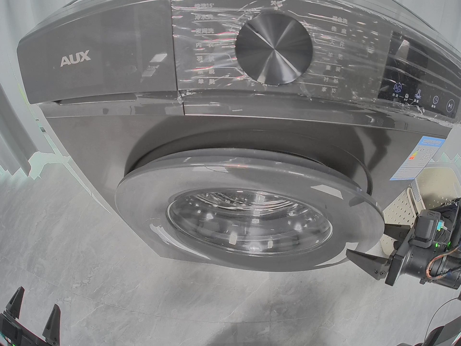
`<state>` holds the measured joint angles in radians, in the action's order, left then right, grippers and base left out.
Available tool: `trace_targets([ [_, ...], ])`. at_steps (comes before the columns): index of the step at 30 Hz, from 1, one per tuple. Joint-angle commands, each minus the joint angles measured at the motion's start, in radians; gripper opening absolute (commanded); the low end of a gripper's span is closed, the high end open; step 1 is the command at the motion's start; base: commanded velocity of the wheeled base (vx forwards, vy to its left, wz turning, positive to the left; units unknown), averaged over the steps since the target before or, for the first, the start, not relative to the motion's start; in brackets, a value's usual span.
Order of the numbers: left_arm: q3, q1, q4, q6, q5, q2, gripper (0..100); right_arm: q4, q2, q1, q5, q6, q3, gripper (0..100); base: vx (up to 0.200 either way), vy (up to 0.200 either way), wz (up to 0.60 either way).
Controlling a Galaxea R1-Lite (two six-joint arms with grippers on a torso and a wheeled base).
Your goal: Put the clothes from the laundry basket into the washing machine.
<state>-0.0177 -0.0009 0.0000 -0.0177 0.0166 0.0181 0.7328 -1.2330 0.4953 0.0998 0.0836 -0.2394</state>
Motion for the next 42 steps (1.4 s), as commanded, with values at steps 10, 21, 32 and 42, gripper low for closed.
trace_targets([
  [10,0.016,-0.001,0.0,-0.001,0.0,-0.017,100,0.013,-0.017,-0.052,0.003,-0.004,-0.041,100,0.0,0.0,0.0],
  [21,0.016,-0.001,0.0,-0.002,0.0,-0.017,100,0.011,-0.048,0.045,0.017,0.001,0.009,100,-0.055,0.0,0.0],
  [32,0.016,-0.001,0.0,-0.001,0.0,-0.017,100,0.01,-0.008,0.032,0.008,-0.002,0.012,100,0.0,0.0,0.0],
  [42,0.016,-0.001,0.002,-0.004,-0.001,-0.017,100,0.01,-0.085,0.046,0.012,-0.002,-0.02,100,-0.06,0.0,0.0],
])
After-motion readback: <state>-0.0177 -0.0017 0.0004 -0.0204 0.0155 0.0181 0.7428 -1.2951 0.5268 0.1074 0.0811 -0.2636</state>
